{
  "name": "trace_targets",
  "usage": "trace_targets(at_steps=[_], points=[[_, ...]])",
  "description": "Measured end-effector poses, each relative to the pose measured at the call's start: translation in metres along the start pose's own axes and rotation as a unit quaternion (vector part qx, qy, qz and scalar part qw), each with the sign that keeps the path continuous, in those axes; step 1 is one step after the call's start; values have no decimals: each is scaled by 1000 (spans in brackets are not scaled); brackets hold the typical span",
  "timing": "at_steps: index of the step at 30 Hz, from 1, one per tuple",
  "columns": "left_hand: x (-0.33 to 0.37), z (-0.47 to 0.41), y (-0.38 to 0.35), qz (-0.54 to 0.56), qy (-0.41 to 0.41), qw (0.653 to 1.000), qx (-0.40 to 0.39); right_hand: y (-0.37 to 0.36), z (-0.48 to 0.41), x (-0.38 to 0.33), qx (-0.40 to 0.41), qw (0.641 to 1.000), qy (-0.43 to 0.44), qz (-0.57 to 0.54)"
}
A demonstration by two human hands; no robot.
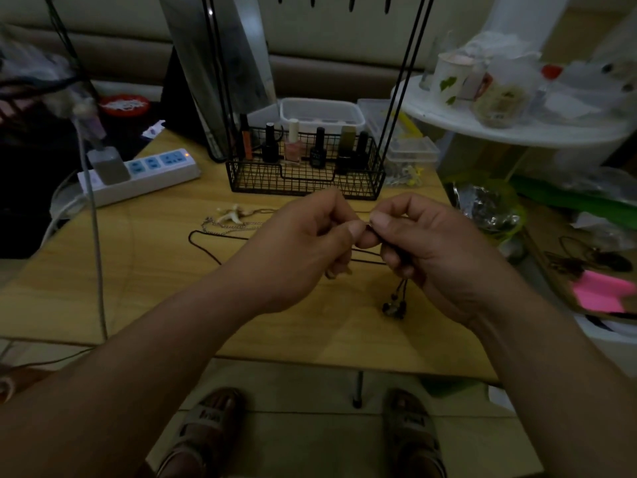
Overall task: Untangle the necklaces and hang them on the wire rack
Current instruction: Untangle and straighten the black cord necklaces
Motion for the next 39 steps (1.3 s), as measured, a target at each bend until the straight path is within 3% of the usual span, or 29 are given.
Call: trace_targets(at_steps=[6, 12, 16, 21, 25, 30, 39], points=[[0, -2, 12, 20, 20, 1000, 12, 3, 2, -4, 9, 1000, -21, -13], [0, -2, 13, 43, 9, 999, 10, -4, 6, -7, -27, 999, 14, 37], [0, -1, 12, -30, -32, 999, 32, -4, 7, -7, -16, 996, 45, 79], [7, 1, 15, -163, -133, 969, 129, 0, 4, -8, 45, 991, 80, 99], [2, 1, 7, -157, -122, 976, 92, 0, 5, -11, 65, 987, 101, 109], [3, 1, 12, -137, -114, 975, 129, -3, 8, -11, 71, 977, 121, 160], [1, 1, 9, -150, -117, 977, 94, -4, 8, -8, 76, 969, 137, 189]])
Point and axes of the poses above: each hand's wrist, its own z-axis away from the middle knuckle, its own y-axis out of the back of the hand, x = y × z, the point moved 6 cm from there along -z, towards the middle knuckle, and after that the axes turned 6 degrees about x, right-handed, at the moved point
